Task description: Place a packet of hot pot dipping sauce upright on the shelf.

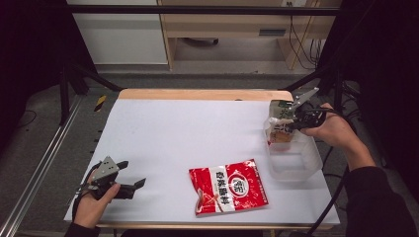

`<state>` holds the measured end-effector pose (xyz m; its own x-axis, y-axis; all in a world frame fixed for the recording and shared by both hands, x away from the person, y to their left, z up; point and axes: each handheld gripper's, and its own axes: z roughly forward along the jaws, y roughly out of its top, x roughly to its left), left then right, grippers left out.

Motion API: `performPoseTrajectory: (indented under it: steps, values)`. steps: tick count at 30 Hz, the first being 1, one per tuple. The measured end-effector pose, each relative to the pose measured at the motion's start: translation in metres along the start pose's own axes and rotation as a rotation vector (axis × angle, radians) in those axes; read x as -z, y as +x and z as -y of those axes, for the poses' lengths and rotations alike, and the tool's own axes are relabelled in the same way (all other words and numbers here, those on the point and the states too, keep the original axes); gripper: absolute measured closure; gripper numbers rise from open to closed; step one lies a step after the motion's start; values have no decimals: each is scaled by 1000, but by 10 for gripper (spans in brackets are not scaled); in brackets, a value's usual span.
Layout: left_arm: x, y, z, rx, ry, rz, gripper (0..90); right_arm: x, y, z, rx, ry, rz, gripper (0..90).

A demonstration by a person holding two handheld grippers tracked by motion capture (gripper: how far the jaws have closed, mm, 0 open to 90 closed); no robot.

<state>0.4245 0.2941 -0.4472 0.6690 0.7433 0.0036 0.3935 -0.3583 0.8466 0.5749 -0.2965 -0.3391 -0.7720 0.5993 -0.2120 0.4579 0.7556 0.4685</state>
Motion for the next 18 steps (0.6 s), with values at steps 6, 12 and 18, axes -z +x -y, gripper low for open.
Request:
performPoseTrajectory:
  steps: [6,12,18]
  values:
    - [0,0,0,0,0,0,76,0,-1,0,0,5,-3,849]
    - [0,0,0,-3,3,3,76,0,0,0,0,3,-1,842]
    - [0,0,0,-3,4,3,76,-1,2,2,-7,4,6,707]
